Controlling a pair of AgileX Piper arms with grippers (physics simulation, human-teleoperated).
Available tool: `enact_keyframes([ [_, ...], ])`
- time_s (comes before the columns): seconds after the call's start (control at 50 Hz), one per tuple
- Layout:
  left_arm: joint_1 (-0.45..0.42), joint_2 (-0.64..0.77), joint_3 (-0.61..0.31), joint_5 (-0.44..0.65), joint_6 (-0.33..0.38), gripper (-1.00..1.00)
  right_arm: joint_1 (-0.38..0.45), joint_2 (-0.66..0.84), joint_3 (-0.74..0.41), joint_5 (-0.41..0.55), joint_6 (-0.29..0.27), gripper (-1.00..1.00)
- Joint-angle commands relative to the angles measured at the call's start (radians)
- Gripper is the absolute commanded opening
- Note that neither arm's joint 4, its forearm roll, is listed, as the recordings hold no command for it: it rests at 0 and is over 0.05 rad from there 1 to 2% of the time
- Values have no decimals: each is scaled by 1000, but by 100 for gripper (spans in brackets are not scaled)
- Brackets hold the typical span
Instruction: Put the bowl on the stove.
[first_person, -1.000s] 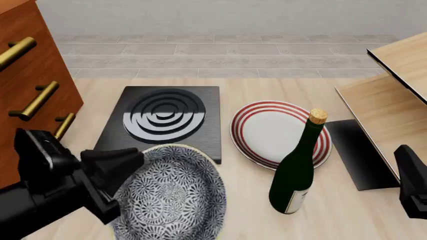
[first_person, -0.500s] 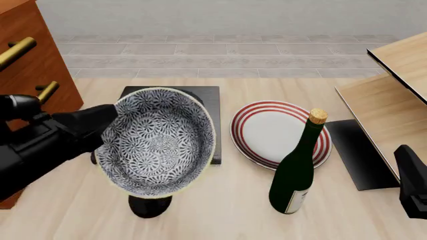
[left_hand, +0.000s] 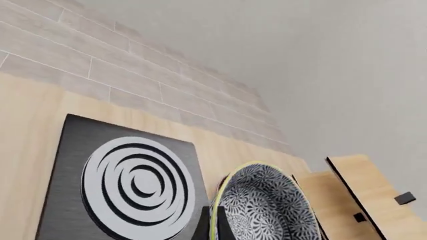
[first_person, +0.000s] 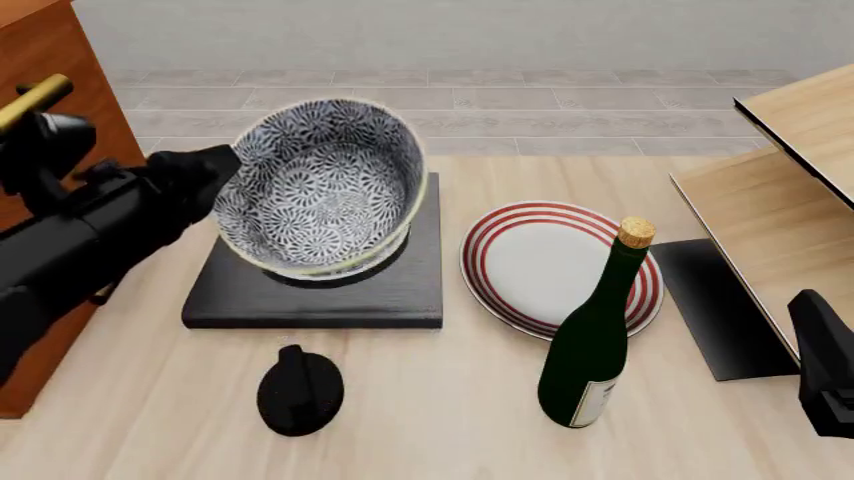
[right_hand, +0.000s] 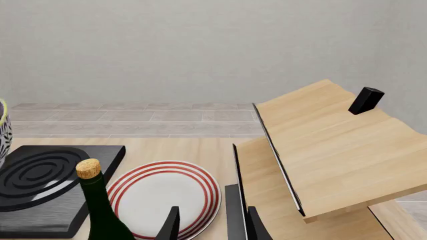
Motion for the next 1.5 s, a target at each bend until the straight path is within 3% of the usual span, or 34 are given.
enact_keyframes([
  [0.02, 36, 99, -41, -74, -101, -100, 0, 0, 0, 0, 0, 100],
  [0.2, 87, 186, -50, -134, -183, -100, 0, 0, 0, 0, 0, 100],
  [0.36, 153, 226, -49, -163, -199, -100, 0, 0, 0, 0, 0, 100],
  [0.68, 193, 278, -38, -219, -220, -100, 0, 0, 0, 0, 0, 100],
  [1.16, 218, 312, -122, -162, -146, -100, 0, 0, 0, 0, 0, 100],
  [1.5, 203, 329, -194, -86, -37, -100, 0, 0, 0, 0, 0, 100],
])
